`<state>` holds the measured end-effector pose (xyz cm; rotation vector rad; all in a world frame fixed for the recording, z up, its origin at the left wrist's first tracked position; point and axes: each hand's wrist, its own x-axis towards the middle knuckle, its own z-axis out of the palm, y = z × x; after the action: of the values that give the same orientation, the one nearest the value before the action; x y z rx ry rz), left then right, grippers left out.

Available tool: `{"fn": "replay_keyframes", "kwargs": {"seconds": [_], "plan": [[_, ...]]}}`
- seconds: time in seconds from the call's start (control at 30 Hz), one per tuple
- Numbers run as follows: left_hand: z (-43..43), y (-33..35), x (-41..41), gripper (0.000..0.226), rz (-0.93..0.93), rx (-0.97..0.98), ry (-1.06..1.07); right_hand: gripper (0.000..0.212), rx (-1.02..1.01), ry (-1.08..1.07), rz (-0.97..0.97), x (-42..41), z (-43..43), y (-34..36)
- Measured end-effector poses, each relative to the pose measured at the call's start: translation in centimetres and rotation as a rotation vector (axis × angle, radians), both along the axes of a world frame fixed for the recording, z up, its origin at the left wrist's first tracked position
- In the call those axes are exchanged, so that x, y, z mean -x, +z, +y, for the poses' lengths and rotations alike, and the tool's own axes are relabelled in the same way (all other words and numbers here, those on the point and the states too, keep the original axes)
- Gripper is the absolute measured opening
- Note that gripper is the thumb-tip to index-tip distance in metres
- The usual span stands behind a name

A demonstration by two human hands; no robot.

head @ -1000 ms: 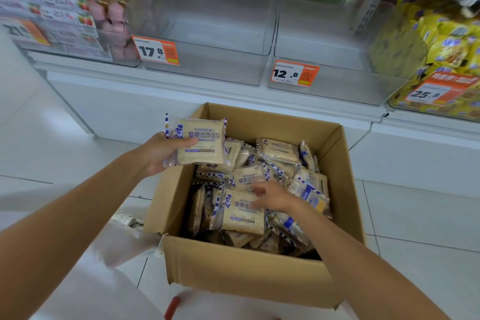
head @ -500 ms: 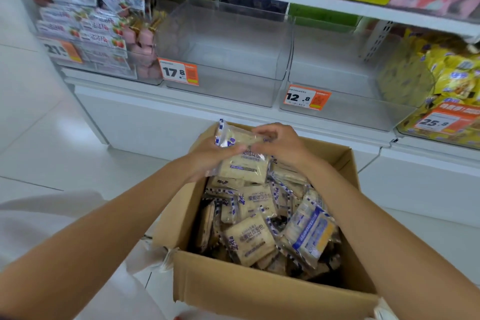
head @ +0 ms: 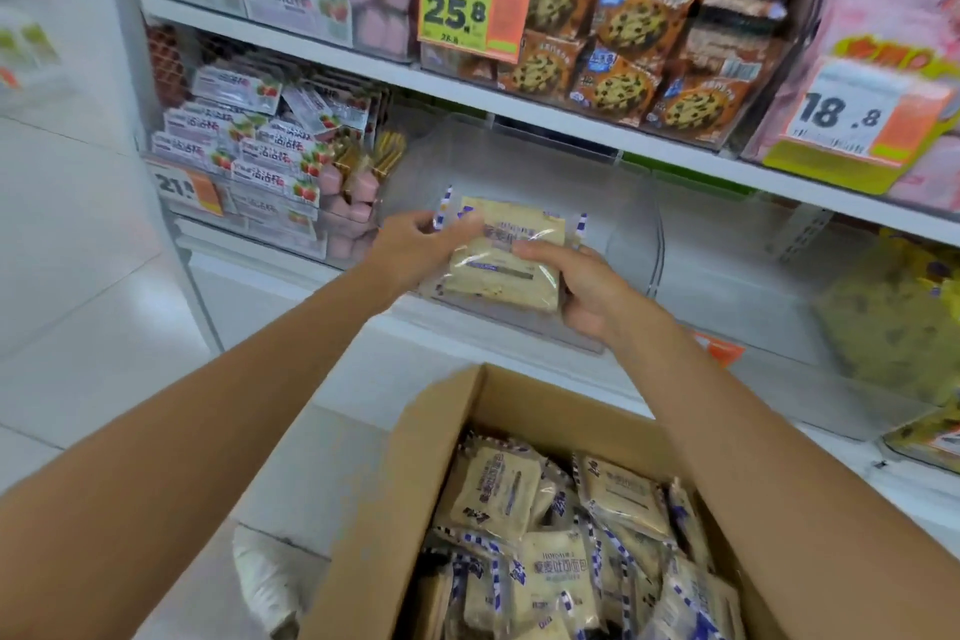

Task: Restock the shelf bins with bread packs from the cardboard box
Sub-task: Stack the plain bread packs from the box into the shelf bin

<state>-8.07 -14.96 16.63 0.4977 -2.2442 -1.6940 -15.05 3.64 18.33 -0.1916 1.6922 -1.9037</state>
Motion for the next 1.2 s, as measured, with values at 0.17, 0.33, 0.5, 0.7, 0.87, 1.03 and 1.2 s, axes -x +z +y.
{"fn": "replay_keyframes", "kwargs": {"seconds": [0.17, 0.33, 0.5, 0.7, 0.87, 1.03, 1.2], "plan": [[-8.2, -0.6, 6.0, 0.040, 0.217, 0.382, 0.223, 0.028, 0.019, -0.128, 0.002, 10.2, -5.3, -0.7], [-11.0, -2.4, 8.7, 0.022, 0.268, 0.672, 0.302, 0.071, -0.110, -0.200, 0.169, 16.8, -9.9, -3.8], [-11.2, -4.1, 9.3, 0.010, 0.450, 0.725, 0.380, 0.077, -0.274, -0.278, 0.473, 22.1, -12.7, -8.0], [-10.6, -4.5, 9.3, 0.005, 0.536, 0.623, 0.403, 0.077, -0.382, -0.292, 0.482, 23.6, -13.6, -9.2], [-10.6, -4.4, 9.2, 0.005, 0.539, 0.617, 0.384, 0.081, -0.358, -0.412, 0.677, 23.0, -13.0, -9.5], [-10.6, -4.1, 8.9, 0.007, 0.525, 0.633, 0.349, 0.078, -0.728, -0.446, 1.104, 23.3, -12.6, -9.5], [-10.5, -4.2, 9.0, 0.012, 0.537, 0.651, 0.365, 0.075, -0.977, -0.139, 1.527, 24.2, -11.7, -9.8]]}}
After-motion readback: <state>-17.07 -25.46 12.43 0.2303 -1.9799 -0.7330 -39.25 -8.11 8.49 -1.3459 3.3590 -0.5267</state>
